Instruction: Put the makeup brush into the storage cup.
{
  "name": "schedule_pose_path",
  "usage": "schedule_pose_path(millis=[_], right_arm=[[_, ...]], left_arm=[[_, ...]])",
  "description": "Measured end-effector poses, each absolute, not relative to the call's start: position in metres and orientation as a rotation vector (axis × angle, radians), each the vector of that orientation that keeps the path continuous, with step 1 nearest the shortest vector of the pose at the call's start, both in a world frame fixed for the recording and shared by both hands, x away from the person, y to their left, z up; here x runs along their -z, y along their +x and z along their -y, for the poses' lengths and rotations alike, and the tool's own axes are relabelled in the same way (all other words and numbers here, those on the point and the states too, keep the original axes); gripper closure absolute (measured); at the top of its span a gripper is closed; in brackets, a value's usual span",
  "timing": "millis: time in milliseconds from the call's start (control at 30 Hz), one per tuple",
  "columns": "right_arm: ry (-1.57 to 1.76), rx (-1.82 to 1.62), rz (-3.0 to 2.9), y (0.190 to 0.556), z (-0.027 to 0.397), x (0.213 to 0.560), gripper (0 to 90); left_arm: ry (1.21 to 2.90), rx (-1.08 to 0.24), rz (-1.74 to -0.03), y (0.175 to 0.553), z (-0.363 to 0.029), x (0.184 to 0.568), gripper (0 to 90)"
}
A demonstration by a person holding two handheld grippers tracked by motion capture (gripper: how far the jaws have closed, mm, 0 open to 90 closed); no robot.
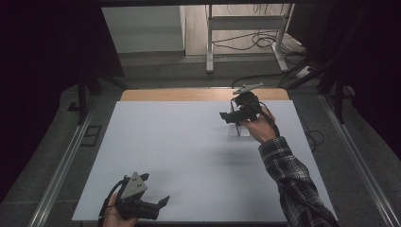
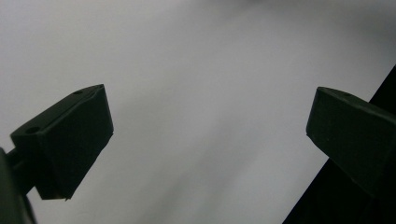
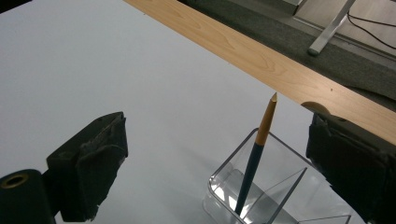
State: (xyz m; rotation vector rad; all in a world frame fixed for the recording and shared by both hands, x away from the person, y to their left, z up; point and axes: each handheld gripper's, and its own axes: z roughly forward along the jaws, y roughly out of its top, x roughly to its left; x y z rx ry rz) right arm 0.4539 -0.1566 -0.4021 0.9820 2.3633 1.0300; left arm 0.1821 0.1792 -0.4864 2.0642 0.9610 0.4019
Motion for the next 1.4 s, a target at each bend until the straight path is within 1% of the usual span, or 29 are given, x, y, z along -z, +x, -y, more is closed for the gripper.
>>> schedule_pose_path(millis=[433, 1400], right_arm=[[0.959, -1.037, -2.380, 0.442, 0.156, 0.401, 5.2], [0.920, -1.086, -2.411, 0.412, 0.162, 0.402, 3.7]], left_arm=[[2.061, -0.414, -0.975, 0.183, -0.187, 0.485, 1.1], [2.048, -0.464, -1.066, 0.193, -0.222, 0.489, 2.0]])
